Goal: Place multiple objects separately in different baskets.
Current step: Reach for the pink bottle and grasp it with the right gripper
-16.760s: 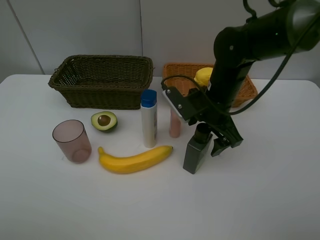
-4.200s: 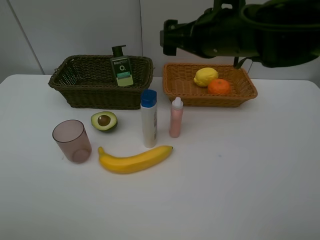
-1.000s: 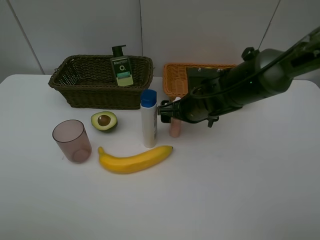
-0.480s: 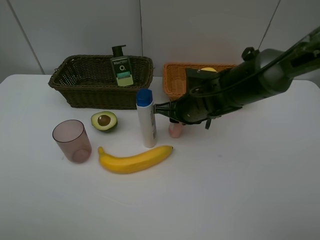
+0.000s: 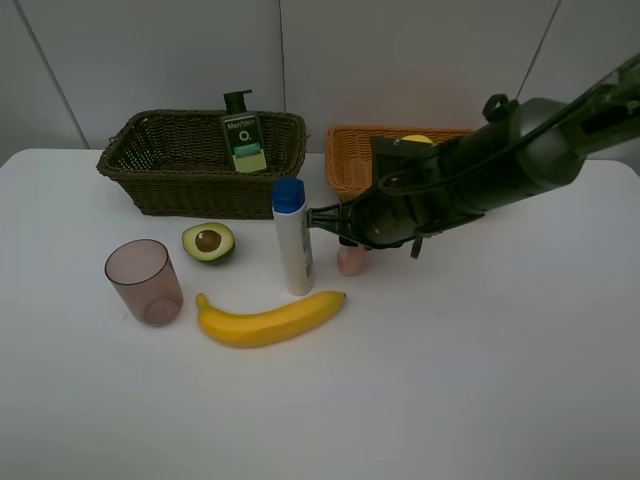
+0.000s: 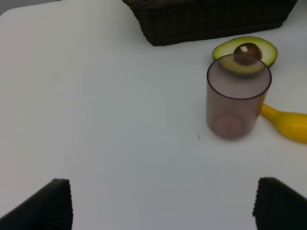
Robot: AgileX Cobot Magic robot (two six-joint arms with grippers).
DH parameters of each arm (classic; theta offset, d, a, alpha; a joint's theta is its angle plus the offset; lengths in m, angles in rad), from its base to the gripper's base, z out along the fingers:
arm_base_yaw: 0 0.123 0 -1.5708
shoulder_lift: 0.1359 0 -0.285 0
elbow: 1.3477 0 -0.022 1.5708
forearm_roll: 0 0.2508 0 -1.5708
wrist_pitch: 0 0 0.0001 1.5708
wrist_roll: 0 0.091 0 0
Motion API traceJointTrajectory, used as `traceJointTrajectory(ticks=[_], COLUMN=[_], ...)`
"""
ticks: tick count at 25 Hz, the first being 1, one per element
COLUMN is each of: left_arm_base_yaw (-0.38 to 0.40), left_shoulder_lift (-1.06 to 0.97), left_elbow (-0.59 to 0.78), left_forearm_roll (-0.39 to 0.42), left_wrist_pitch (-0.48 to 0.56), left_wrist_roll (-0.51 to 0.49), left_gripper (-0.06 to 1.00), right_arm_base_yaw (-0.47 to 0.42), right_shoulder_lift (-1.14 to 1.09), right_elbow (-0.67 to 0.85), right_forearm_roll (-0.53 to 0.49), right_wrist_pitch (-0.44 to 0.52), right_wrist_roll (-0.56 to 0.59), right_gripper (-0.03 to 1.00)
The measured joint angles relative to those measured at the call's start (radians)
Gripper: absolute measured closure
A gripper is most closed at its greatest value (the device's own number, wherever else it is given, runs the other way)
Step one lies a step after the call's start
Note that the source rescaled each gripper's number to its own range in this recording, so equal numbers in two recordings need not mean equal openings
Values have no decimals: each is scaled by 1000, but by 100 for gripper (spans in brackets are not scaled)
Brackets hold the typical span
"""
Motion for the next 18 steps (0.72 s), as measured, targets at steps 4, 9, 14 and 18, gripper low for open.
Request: traceJointTrajectory(ticks=[4,9,14,18], left_arm_base_yaw=[0,0,0,0], left_shoulder_lift=[0,0,0,0], left_elbow=[0,0,0,0], left_forearm_roll=[0,0,0,0], left_wrist_pitch=[0,0,0,0], left_wrist_roll=[0,0,0,0], left_gripper=[-5,-5,-5,-5], right_arm_base_yaw=[0,0,0,0], right_shoulder_lift=[0,0,-13,-32], right_elbow=[0,0,0,0], right_forearm_roll=[0,0,-1,-1], right_wrist_pitch=[0,0,-9,-25], right_wrist_roll=[0,0,0,0], right_gripper=[96,96,96,96])
